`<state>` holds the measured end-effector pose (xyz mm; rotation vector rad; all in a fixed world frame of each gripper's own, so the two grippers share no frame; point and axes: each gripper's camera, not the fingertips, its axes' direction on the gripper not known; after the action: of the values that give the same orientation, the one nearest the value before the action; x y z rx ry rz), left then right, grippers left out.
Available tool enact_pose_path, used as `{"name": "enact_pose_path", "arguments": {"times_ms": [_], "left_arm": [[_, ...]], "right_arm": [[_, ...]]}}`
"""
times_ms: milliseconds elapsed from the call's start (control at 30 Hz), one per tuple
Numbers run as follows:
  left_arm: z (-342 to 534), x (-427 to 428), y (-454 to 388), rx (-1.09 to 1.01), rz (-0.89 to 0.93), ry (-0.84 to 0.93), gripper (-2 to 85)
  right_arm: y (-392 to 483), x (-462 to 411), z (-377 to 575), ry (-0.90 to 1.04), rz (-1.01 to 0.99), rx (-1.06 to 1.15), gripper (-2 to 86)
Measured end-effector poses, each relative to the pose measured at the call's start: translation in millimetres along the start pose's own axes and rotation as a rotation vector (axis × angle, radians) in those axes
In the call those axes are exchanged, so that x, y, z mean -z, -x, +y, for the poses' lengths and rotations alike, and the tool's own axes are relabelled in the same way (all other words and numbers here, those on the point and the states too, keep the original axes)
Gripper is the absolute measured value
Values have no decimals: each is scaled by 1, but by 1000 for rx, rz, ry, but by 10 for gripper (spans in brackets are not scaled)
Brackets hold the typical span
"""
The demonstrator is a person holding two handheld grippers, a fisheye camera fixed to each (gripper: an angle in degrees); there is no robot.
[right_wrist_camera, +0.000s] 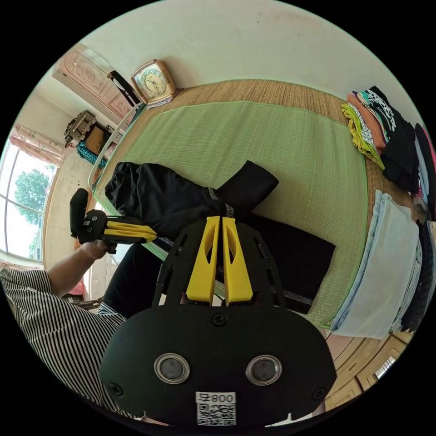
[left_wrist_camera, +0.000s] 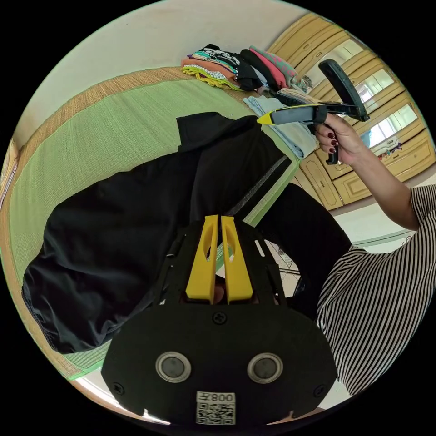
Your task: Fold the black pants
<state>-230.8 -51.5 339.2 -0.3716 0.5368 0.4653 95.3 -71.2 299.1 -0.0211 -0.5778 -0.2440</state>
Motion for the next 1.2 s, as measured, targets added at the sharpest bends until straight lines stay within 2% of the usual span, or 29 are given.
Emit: {"name": "enact_pose_path", "arguments": {"times_ms": [300,467,633,867,967,1200], "left_arm": [[-33,-38,-23,-46,-47,168,12],[-45,-52,-23,-27,-40,190,16],[-49,-54,-9,65,49,145,24],[-53,-32,6,159,178,-36,49],[-74,-37,13,173,217,-72,68],[-140,-71,42,251,217,-82,90]], "right_arm": [[-1,-26,67,43,8,-15,5],[4,-43,83,77,70,36,7],[-2,-67,97,112,49,9,11],[-8,-67,110,63,-8,-21,25],[-6,-57,116,35,13,-30,59],[37,-38,104,-79,100,124,78]]}}
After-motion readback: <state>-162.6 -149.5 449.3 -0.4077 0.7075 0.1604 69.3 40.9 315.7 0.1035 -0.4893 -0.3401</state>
